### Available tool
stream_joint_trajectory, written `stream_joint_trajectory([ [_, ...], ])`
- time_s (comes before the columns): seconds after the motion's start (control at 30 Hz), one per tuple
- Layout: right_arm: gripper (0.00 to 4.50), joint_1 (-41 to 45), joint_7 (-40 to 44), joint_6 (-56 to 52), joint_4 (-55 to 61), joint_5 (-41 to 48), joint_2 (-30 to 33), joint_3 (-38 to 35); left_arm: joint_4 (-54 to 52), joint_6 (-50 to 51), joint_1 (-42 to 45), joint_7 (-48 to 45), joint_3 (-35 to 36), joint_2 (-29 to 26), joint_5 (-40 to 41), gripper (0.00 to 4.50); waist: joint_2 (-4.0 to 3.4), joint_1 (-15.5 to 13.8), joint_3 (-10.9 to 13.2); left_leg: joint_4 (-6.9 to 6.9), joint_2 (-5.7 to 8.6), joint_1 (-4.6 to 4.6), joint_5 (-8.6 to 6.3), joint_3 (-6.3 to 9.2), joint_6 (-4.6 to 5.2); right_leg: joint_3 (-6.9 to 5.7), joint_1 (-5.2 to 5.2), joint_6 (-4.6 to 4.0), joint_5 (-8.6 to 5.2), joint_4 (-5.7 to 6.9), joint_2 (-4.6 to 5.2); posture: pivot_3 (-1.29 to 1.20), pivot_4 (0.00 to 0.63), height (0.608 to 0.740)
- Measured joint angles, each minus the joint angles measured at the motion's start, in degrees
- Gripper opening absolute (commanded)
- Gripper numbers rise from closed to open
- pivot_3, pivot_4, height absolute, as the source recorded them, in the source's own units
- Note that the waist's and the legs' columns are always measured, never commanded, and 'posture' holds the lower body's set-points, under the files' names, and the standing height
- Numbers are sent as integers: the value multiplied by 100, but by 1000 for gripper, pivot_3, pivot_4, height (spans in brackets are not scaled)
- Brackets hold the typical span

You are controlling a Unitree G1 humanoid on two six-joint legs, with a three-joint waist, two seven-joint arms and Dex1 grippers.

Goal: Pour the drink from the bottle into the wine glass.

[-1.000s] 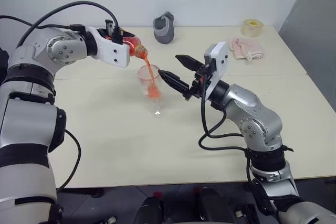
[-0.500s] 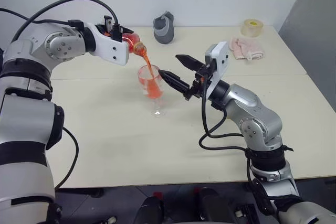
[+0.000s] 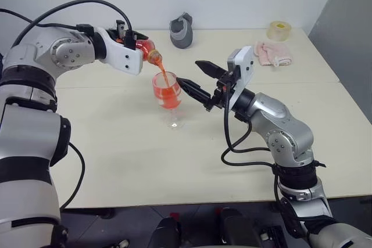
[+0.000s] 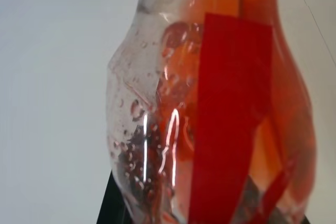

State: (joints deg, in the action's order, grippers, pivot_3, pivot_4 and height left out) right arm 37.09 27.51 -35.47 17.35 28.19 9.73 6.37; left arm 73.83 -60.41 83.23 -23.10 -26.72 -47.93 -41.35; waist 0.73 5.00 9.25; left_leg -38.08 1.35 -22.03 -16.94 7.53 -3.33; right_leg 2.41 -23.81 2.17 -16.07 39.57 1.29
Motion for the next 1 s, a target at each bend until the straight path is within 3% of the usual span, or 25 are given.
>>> stream_joint_trajectory([
  [0.67,4178,0,17,-1,4,1,42,5,6,-28,72,93,-7,1,10,980,0,0,0,0,0,0,0,-1,0,0,-1,0,0,1,0,0,150,740],
  [1.0,4178,0,20,-23,16,5,96,3,41,207,-166,-877,704,278,1161,980,0,1,0,-3,-1,-1,0,-1,0,-1,-1,0,0,3,0,0,150,740],
])
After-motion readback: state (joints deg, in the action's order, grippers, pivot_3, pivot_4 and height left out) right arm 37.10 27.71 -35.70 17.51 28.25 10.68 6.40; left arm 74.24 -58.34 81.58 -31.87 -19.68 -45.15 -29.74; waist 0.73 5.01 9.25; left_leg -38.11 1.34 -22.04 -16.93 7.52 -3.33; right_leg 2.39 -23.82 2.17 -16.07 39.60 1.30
